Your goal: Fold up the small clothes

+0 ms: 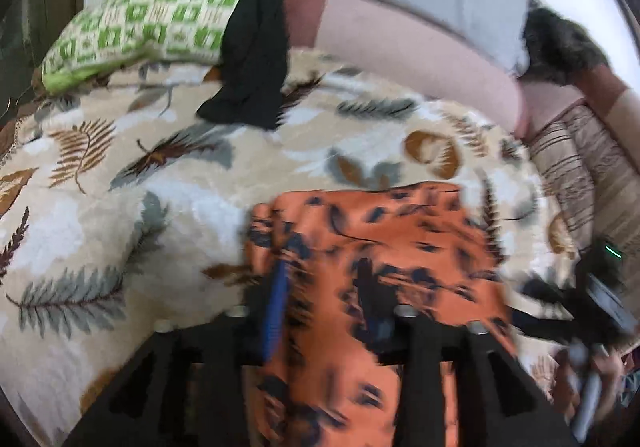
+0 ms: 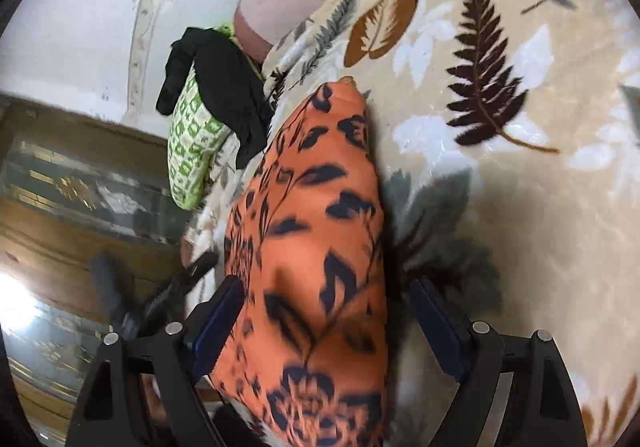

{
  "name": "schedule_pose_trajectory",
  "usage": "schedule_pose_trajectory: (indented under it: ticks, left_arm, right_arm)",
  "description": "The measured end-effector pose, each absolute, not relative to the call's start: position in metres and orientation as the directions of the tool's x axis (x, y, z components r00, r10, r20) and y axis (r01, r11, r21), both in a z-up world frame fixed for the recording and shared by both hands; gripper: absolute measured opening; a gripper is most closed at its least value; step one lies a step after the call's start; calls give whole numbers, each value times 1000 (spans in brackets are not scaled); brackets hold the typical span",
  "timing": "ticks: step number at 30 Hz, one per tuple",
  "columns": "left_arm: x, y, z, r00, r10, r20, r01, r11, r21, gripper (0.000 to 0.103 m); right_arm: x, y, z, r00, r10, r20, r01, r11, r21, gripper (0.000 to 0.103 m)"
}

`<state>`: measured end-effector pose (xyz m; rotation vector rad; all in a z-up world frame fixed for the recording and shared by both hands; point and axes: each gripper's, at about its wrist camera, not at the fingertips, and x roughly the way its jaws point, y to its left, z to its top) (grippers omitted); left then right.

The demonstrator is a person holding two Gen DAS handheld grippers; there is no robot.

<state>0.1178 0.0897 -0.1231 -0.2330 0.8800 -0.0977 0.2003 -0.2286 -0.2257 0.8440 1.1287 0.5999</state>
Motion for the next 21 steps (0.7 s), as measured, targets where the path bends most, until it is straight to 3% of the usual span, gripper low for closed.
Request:
schedule_pose_trajectory:
  ticks: [1, 6, 8, 11, 14, 15, 17, 21]
  left_arm:
    - [115, 82, -124, 635, -188, -750, 7, 972, -237, 49]
    - [120, 74, -172, 511, -119, -851, -61, 983, -174, 49]
    - [118, 75, -171, 526, -114, -843, -68, 982, -175, 50]
    - [117, 74, -167, 528, -100, -843, -66, 985, -158, 50]
    - [117, 72, -166, 536, -87, -840, -72, 986, -148, 50]
    - [115, 70, -167, 538, -86, -839, -69, 987, -145, 50]
    - [113, 71, -165, 540, -88, -837, -65, 987, -146, 50]
    - [114, 72, -166, 543, -89, -835, -57, 988, -143, 50]
  right_arm:
    - [210, -227, -231, 319, 797, -513, 22, 535, 844, 87]
    - [244, -207, -260, 220, 862, -457, 106, 445, 889, 86]
    - [245, -198, -253, 230, 829, -510, 51, 513, 857, 59]
    - [236, -189, -231, 271, 772, -576, -27, 604, 797, 52]
    - [232, -185, -222, 301, 732, -611, -47, 652, 757, 52]
    - [231, -183, -220, 308, 719, -623, -54, 667, 743, 54]
    - [234, -183, -221, 289, 722, -629, -38, 665, 746, 72]
    - [247, -192, -226, 299, 743, -599, 24, 621, 783, 75]
